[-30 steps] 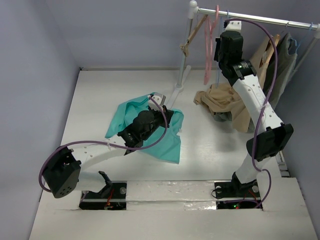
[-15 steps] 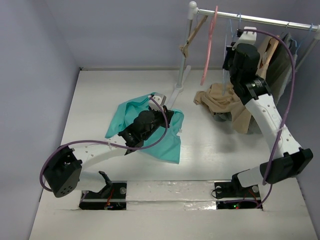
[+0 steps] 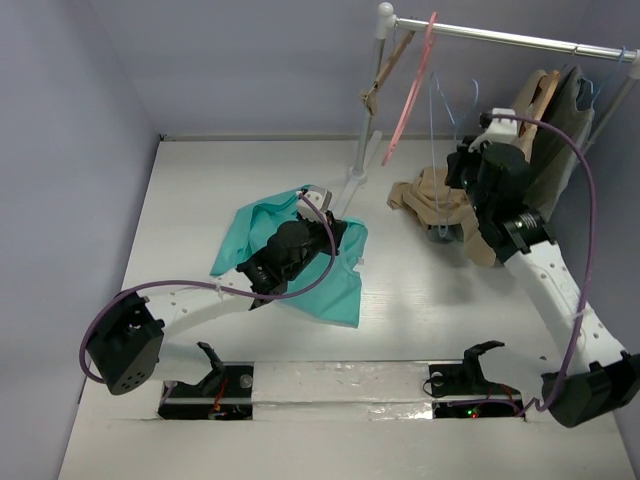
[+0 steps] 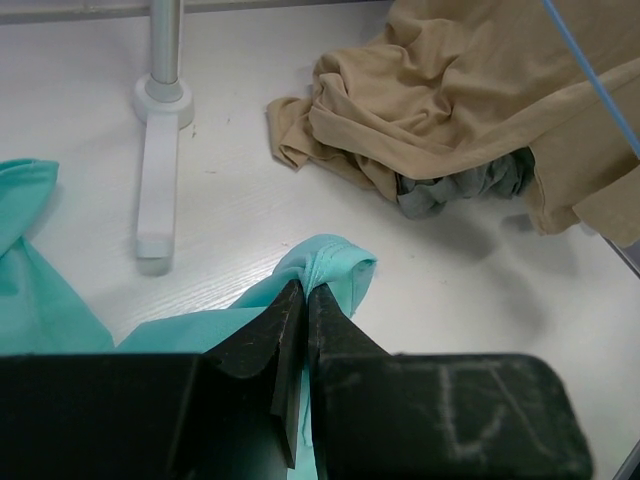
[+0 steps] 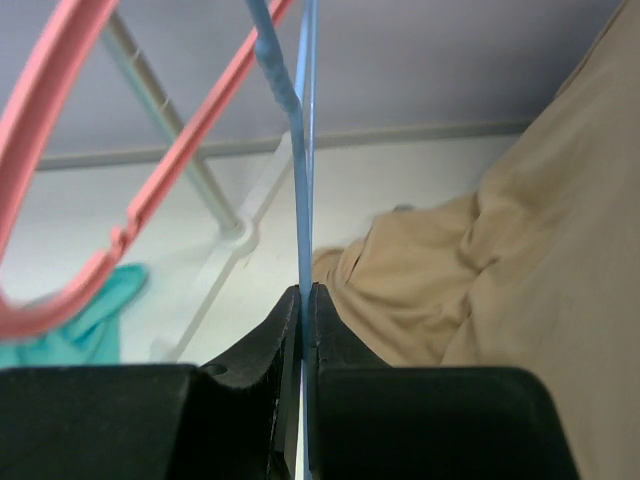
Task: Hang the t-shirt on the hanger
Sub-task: Pick up the hanger from the clothesline, then place the T-shirt on the hanger.
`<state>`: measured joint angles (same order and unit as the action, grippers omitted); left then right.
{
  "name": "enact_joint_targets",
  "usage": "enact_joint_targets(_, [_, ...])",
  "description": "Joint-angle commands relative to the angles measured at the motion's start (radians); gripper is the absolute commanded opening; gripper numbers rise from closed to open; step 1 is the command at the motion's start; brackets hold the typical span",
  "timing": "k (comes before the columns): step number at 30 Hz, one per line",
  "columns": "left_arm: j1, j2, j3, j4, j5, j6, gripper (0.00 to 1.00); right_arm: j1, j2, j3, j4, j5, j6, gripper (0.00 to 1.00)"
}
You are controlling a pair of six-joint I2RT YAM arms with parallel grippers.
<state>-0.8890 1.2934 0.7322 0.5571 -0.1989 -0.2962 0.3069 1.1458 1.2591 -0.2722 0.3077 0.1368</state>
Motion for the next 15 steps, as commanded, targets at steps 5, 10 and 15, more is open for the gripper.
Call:
enact_joint_targets(5, [0.002, -0.013, 0.012, 0.044, -0.068, 0.035, 0.00, 0.038, -0.309, -0.330, -0.010, -0.296, 0.266, 0.00])
enact_joint_targets(10, [0.031, 0.018, 0.044, 0.044, -0.060, 0.035, 0.00, 0.216, -0.521, -0.524, -0.117, -0.300, 0.349, 0.00])
enact_joint_targets(15, [0.061, 0.066, 0.084, 0.049, -0.063, 0.031, 0.00, 0.302, -0.607, -0.555, -0.191, -0.366, 0.420, 0.00])
